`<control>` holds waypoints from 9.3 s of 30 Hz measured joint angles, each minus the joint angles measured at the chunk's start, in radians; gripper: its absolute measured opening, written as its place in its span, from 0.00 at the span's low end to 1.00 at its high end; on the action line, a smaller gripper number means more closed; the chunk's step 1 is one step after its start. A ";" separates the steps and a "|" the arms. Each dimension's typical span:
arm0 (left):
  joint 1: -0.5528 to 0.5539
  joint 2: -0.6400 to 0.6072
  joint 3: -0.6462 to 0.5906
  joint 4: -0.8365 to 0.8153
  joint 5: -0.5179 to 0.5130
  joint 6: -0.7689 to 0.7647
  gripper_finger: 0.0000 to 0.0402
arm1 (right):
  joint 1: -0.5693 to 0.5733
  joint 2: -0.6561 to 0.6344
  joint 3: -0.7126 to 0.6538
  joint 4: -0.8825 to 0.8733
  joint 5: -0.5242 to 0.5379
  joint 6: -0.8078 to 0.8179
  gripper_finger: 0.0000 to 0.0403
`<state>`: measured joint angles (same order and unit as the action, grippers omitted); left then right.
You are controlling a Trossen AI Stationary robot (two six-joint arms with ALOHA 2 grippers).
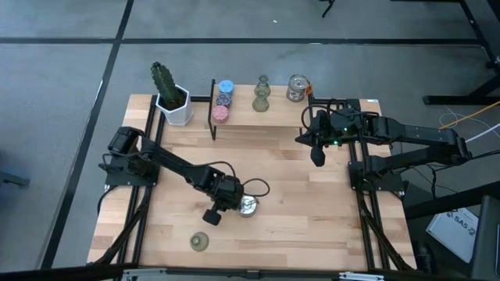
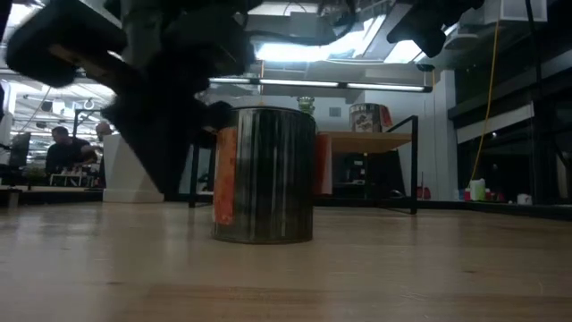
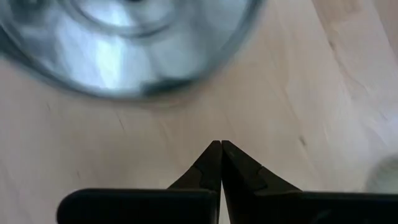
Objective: Pick & Place candle stick holders
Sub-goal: Put the silver scented candle aligned with the silver scented candle on the shelf
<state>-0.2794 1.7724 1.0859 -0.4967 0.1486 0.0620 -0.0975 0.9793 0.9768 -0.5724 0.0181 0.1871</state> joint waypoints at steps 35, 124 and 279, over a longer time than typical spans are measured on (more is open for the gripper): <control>0.196 0.310 0.361 0.286 -0.103 0.004 0.00 | 0.000 0.000 0.000 -0.001 0.008 -0.019 0.00; 0.256 -0.354 0.323 -0.091 -0.499 -0.076 0.00 | 0.310 0.410 0.000 -0.091 -0.056 0.165 0.91; 0.265 -0.455 0.324 -0.036 -0.521 -0.137 0.00 | 0.335 0.562 0.126 -0.210 0.008 0.007 0.90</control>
<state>-0.0144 1.3170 1.4101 -0.5327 -0.3725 -0.0746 0.2372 1.5410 1.1030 -0.7829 0.0261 0.1940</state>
